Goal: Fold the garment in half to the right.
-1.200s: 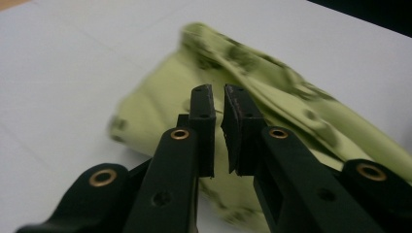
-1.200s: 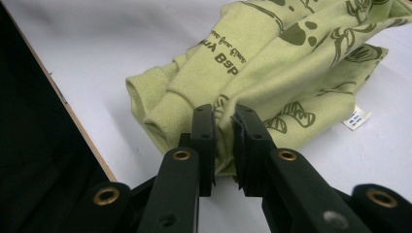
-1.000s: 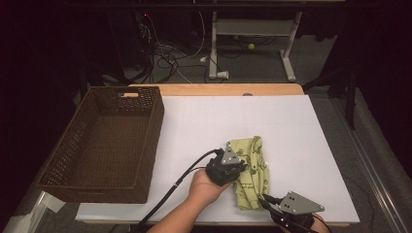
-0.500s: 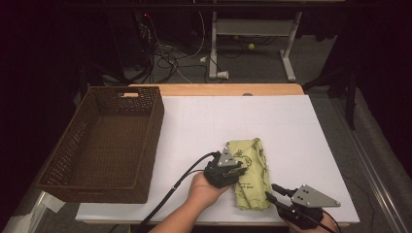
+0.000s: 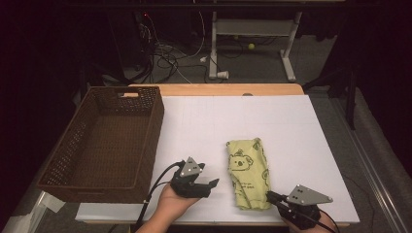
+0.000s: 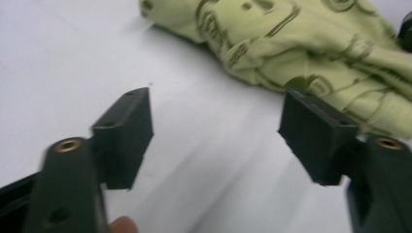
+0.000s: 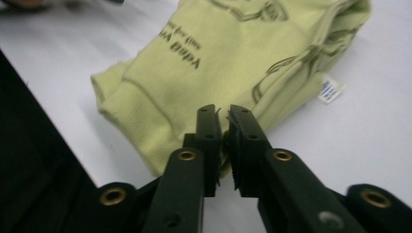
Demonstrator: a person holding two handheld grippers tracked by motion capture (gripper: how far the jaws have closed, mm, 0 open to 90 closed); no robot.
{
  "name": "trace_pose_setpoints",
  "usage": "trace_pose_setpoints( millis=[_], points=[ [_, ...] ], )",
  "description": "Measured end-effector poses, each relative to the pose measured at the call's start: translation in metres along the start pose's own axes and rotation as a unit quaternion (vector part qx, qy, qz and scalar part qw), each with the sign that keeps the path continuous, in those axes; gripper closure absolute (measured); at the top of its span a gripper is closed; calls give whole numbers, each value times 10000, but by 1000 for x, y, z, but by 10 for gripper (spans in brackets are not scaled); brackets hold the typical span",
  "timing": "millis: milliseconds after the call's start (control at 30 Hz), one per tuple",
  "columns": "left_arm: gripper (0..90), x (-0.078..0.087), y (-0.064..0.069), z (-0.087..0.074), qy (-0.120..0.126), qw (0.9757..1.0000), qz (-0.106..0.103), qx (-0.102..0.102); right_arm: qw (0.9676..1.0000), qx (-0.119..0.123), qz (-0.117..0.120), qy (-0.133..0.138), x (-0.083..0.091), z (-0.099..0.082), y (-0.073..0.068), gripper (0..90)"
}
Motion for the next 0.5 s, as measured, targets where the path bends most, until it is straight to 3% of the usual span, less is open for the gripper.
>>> trace_pose_setpoints(
  millis=[100, 167, 300, 400, 467, 500],
  points=[
    [126, -2, -3, 2, 12, 9999, 56, 96, 9997, -67, -127, 209, 5, 8, 4, 772],
    [32, -4, -3, 1, -128, 9997, 18, 195, 9994, -72, -101, 315, 6, 12, 3, 748],
    [0, -5, 0, -1, -213, 9996, -31, 158, 9984, 176, 305, 444, 6, 16, -19, 656],
    [0, -4, 0, 1, -158, 9997, -7, 164, 9969, 421, 628, 235, -3, 12, -37, 568],
    [0, -4, -1, 1, -136, 9997, 1, 202, 9966, 479, 653, 133, -7, 9, -40, 574],
    [0, -5, -1, 1, -141, 9997, 1, 214, 9958, 637, 659, -63, -14, 5, -44, 716]
  ],
)
Point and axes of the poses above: each handheld gripper's, and its own axes: x roughly backward along the jaws, z roughly out of its top, y roughly to its right, the point moved 9 cm from there along -x, roughly forward along the jaws, and after that the axes turned 1 degree about -z, right-handed, at the moved point
